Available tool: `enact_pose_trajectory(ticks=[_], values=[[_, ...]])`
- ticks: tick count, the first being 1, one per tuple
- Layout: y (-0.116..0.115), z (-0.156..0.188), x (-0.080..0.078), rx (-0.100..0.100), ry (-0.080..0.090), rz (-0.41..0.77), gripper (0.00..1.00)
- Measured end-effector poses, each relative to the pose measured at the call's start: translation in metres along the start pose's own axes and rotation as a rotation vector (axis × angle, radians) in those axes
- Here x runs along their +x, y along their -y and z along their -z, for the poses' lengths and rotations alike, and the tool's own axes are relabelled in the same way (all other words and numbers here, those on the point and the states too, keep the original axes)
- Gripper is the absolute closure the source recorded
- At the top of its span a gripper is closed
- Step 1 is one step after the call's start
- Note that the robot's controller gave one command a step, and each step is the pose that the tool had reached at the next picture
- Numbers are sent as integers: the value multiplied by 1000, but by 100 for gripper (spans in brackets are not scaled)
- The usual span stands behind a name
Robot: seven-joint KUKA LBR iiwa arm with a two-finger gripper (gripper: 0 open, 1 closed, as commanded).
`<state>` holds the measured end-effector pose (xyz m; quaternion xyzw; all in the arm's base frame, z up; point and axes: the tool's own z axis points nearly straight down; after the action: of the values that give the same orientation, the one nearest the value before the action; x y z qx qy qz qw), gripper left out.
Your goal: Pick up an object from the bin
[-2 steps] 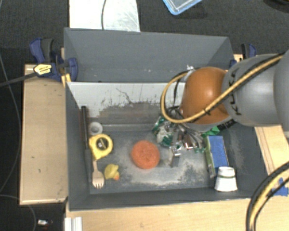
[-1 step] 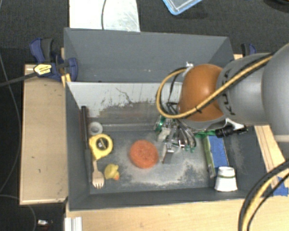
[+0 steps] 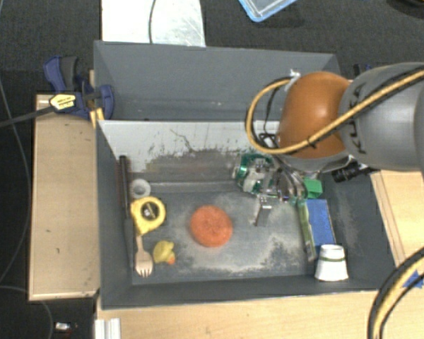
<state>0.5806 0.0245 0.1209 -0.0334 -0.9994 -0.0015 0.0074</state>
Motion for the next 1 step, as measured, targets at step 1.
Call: enact_pose_trajectory(ticks=[1], values=[[-55,-37,23,-1,-11,-18,0]])
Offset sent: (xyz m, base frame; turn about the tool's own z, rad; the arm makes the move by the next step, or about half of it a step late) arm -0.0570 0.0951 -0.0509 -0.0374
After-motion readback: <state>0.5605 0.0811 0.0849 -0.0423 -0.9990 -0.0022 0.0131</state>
